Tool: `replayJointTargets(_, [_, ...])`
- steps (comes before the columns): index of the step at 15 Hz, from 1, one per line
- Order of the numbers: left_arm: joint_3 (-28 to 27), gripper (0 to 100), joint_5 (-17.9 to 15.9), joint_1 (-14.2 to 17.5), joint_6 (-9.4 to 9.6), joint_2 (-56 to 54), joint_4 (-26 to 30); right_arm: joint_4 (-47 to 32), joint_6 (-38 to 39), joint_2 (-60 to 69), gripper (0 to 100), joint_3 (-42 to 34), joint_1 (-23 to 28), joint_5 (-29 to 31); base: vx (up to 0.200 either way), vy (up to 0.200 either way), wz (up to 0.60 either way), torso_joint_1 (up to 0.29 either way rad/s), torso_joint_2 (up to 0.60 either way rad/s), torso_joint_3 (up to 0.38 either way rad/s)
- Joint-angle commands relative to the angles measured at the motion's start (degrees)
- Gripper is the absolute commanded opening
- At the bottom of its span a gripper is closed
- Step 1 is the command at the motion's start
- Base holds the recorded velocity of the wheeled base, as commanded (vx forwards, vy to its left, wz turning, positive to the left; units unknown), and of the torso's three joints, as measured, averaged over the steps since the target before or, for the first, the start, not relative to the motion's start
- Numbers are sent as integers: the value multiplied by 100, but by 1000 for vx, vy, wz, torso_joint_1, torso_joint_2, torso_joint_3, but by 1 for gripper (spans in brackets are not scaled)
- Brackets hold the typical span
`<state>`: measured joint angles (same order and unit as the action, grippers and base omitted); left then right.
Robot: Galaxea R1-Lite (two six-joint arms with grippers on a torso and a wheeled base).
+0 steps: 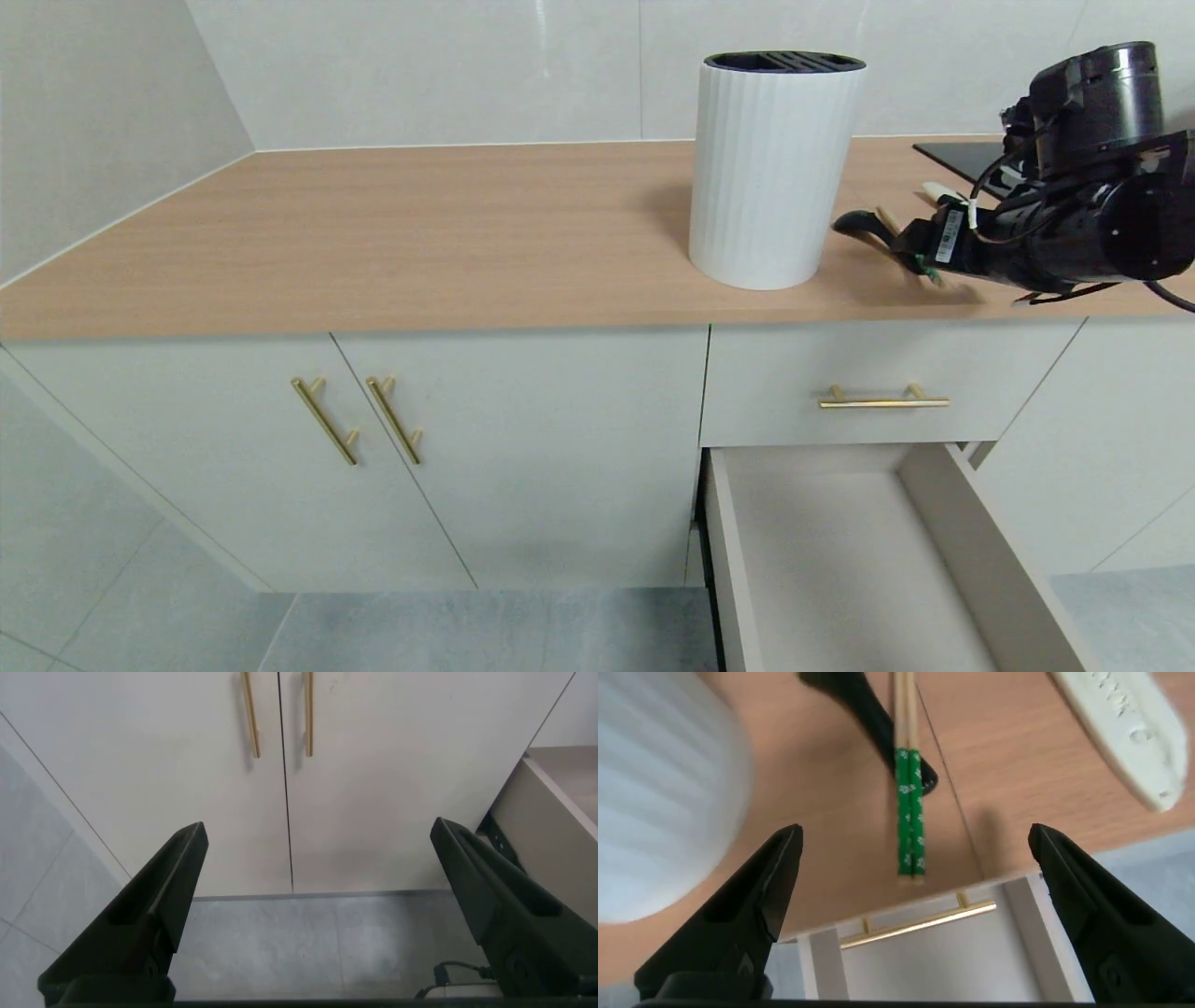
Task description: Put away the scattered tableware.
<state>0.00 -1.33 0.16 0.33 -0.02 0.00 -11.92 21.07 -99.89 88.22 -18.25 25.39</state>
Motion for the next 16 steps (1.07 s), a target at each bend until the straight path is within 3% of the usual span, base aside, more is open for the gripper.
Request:
replayJointTargets(1, [0,100,1,2,2,2,0,32,12,-241,100,2,-3,10,0,0,0,0,0,0])
replayJointTargets(9, [0,100,1,2,2,2,0,111,12,-321,100,2,14,10,0,0,0,0,0,0])
replayJointTargets(10, [0,100,1,2,2,2,0,120,20,-329,0,2,14,1,0,0,0,0,0,0])
replayJointTargets(16, [0,100,1,2,2,2,0,67,47,92,0,-33,41,18,0,0,0,0,0,0])
